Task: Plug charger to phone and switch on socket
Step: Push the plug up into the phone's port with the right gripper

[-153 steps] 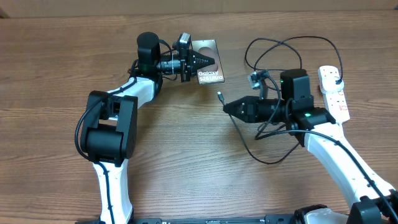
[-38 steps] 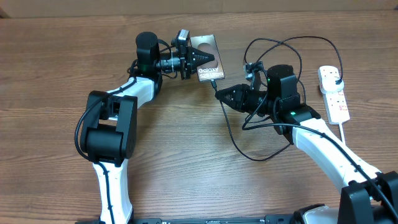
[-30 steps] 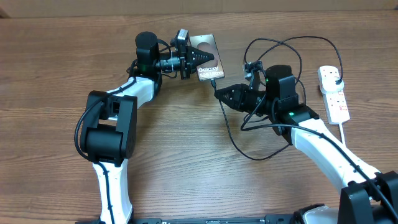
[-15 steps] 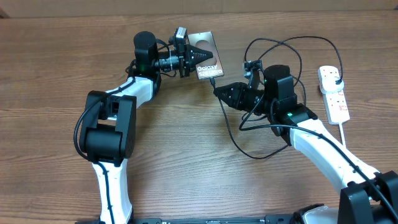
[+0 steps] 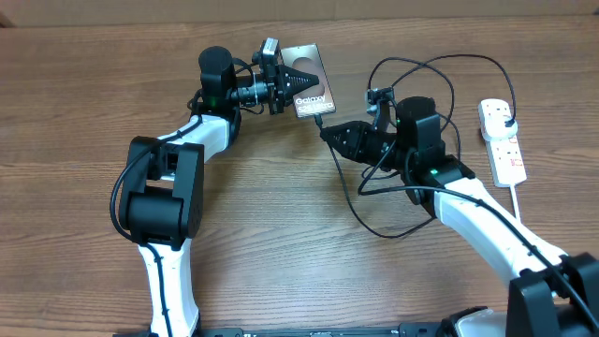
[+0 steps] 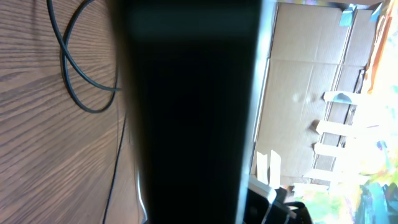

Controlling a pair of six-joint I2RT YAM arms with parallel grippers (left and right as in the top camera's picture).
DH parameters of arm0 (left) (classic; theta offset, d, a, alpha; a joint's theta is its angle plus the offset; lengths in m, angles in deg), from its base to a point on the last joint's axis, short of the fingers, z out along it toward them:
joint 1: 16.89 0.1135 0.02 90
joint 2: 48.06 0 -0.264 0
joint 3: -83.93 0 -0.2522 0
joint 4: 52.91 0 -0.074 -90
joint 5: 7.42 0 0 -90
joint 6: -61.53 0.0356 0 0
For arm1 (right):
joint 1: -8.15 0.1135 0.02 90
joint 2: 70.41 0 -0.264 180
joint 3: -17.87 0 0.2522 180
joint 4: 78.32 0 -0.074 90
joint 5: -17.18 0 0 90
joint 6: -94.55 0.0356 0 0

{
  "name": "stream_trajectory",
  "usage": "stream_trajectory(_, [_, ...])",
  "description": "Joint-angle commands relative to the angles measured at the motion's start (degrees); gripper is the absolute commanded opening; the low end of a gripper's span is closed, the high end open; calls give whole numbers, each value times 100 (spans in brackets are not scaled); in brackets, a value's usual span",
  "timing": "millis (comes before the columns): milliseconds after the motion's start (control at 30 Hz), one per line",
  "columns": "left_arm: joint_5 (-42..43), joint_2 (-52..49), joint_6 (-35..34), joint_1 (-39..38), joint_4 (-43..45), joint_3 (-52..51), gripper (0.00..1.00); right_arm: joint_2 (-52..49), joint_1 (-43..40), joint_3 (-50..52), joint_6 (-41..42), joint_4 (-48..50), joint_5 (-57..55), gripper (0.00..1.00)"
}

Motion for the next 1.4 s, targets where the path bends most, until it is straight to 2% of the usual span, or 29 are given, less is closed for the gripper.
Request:
stream_trajectory(0, [614,83,-24,-190,68,133,4,-210,-44,-35,85,125,-483,4])
stream_trajectory(700, [813,83,-17,-254,70,133,4,-234,-44,-35,83,546,-671,4])
stream_trajectory(1300, [846,83,-22,-352,173,133,4,-249,-46,-35,81,544,-933,4])
stream_trajectory(1333, [833,83,-20,-352,173,133,4,-249,-46,-35,79,527,-905,4])
stream_trajectory(1367, [822,83,-20,-350,173,133,4,-249,-46,-35,76,511,-870,11])
